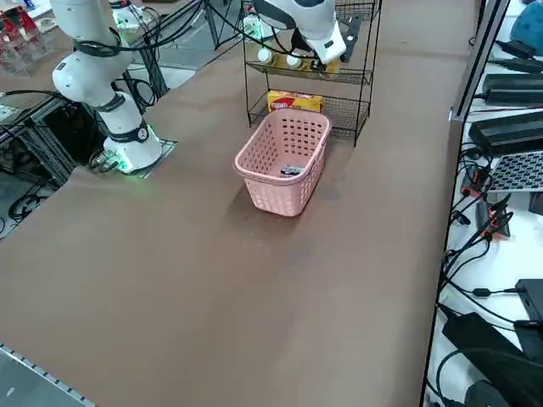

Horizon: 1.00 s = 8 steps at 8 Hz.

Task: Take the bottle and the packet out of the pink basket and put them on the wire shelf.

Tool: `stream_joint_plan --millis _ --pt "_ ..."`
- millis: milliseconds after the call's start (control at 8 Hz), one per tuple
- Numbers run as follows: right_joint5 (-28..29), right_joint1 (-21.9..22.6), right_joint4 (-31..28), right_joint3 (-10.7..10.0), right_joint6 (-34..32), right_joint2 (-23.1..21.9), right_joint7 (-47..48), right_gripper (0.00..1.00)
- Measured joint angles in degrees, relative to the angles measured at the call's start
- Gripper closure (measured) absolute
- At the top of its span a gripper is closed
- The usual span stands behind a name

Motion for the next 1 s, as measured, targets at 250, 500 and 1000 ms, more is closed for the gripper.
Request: stream_joint_plan --millis 250,500,1000 --pt "0.02 0.0 0.0 0.02 0.0 0.01 0.51 0.44" --pt "0.24 0.0 0.18 0.06 -0.01 -0.2 0.61 0.24" --pt "0.26 -0.25 0.52 0.01 -0.01 -1.56 0.73 0.22"
